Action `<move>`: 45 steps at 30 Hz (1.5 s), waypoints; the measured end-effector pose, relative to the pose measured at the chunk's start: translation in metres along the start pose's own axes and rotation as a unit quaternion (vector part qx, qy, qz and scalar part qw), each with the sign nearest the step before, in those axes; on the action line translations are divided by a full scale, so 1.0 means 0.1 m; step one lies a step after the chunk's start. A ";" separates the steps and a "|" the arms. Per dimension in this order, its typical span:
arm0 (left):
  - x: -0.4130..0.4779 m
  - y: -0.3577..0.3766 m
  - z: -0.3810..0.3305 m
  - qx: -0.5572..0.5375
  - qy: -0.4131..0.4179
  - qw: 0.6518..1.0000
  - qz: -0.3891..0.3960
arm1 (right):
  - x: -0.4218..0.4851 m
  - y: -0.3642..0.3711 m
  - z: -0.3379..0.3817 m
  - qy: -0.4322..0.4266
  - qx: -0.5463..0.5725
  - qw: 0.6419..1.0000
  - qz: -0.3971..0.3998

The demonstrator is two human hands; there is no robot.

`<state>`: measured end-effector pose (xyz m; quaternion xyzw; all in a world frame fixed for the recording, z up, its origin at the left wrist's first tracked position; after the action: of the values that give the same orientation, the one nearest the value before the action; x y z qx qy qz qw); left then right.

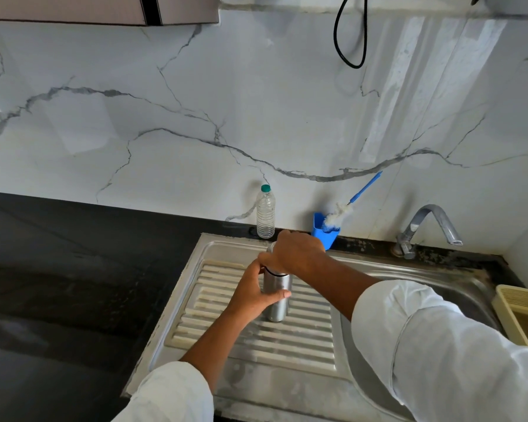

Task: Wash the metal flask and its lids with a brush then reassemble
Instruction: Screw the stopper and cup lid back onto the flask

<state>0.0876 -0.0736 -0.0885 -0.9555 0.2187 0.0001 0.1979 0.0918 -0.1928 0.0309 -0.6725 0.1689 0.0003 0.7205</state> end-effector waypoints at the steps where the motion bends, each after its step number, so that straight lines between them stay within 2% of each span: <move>1: 0.01 0.02 0.00 0.000 0.000 1.000 0.002 | 0.00 0.00 0.00 -0.001 0.001 1.000 0.001; 6: 0.02 0.07 -0.01 -0.004 0.007 1.000 -0.019 | 0.01 0.02 -0.04 0.010 0.038 0.999 0.023; 19: 0.01 0.11 -0.01 0.023 0.020 0.999 -0.043 | 0.18 0.08 -0.09 0.054 0.157 0.975 0.146; 22: 0.01 0.10 -0.03 0.021 0.011 0.999 -0.025 | 0.19 0.11 -0.12 0.049 0.216 0.962 0.156; 25: 0.01 0.08 -0.04 0.018 0.004 1.000 -0.010 | 0.11 0.11 -0.18 0.044 0.313 0.934 0.167; 33: 0.01 0.08 0.02 0.000 -0.001 1.000 -0.028 | -0.05 0.32 -0.55 -0.101 0.292 0.946 0.101; 36: 0.02 0.09 0.06 0.002 0.001 0.999 -0.036 | -0.08 0.47 -0.56 -0.154 0.338 0.924 0.089; 38: 0.02 0.10 0.07 0.004 0.000 0.999 -0.041 | -0.06 0.58 -0.55 -0.145 0.372 0.914 0.072; 42: 0.01 0.06 0.03 0.012 0.002 0.999 -0.048 | 0.00 0.65 -0.52 -0.127 0.372 0.919 0.001; 45: -0.03 -0.04 0.05 0.026 -0.003 0.999 -0.048 | 0.03 0.65 -0.43 -0.138 0.375 0.917 -0.006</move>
<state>0.0870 -0.0677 -0.0913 -0.9595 0.1719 -0.0123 0.2227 0.0689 -0.2291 -0.0340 -0.3477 0.0517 0.0256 0.9358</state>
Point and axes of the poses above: each hand's wrist, its own x-axis towards the middle knuckle, its own y-axis out of the palm, z = x × y, the point moved 4 cm from there along x, towards the middle knuckle, and after that the axes turned 2 degrees about z, right-handed, at the moved point
